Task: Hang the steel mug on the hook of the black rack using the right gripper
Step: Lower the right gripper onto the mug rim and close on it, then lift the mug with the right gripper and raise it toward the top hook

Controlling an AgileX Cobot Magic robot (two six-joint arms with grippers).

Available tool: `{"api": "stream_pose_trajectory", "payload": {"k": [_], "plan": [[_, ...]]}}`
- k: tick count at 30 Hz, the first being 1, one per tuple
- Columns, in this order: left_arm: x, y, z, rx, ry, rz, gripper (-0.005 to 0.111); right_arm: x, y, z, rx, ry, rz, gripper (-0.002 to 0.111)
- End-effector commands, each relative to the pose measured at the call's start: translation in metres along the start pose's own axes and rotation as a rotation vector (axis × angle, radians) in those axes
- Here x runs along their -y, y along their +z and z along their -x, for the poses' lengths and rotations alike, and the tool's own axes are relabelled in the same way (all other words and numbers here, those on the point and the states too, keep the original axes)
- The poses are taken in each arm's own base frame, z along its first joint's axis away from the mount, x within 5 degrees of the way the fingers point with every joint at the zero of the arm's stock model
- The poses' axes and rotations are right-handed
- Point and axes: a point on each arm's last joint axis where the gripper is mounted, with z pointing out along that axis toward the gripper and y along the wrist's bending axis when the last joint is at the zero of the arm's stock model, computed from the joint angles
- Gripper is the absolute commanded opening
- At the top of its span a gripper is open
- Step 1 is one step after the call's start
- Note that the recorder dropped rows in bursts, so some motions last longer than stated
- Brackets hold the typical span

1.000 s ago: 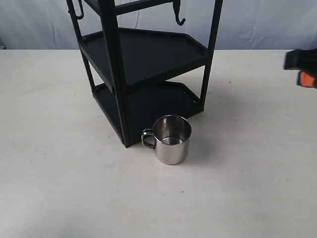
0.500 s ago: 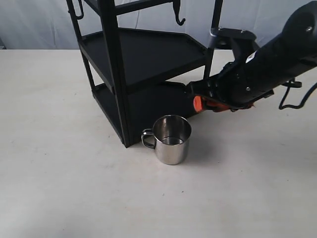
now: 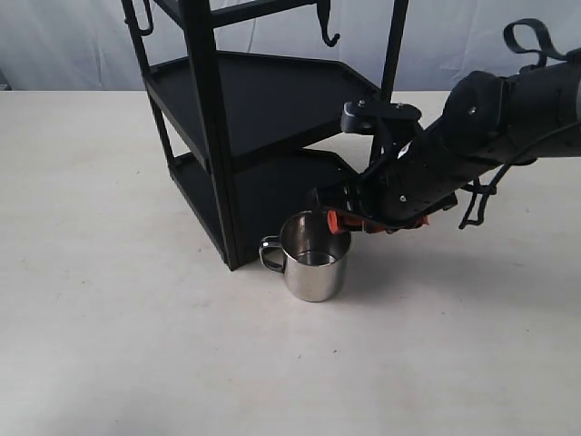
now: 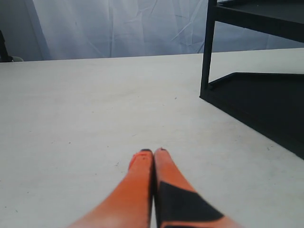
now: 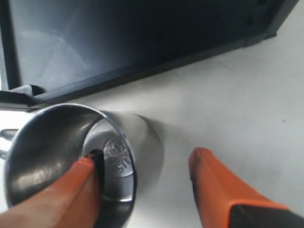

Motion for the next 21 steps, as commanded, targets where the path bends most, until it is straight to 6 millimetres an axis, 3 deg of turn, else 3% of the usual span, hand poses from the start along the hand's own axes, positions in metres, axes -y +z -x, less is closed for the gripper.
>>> {"api": "stream_pose_trajectory", "payload": {"k": [1, 9, 11, 13, 14, 21], "plan": [[0.000, 0.000, 0.001, 0.010, -0.003, -0.002, 0.000, 0.002, 0.012, 0.001, 0.006, 0.010, -0.012, 0.053], [0.000, 0.000, 0.001, 0.010, -0.003, -0.002, 0.000, 0.006, 0.026, -0.004, -0.037, 0.040, -0.016, 0.051], [0.000, 0.000, 0.001, 0.010, -0.003, -0.002, 0.000, 0.006, 0.026, -0.004, -0.044, 0.040, -0.015, 0.034], [0.000, 0.000, 0.001, 0.010, -0.003, -0.002, 0.000, 0.005, 0.026, -0.005, -0.054, 0.040, -0.013, 0.007], [0.000, 0.000, 0.001, 0.010, -0.003, -0.002, 0.000, 0.005, 0.026, -0.006, -0.058, 0.040, -0.012, 0.000], [0.000, 0.000, 0.001, 0.010, -0.003, -0.002, 0.000, 0.004, 0.025, -0.013, -0.140, 0.032, -0.001, -0.001]]}}
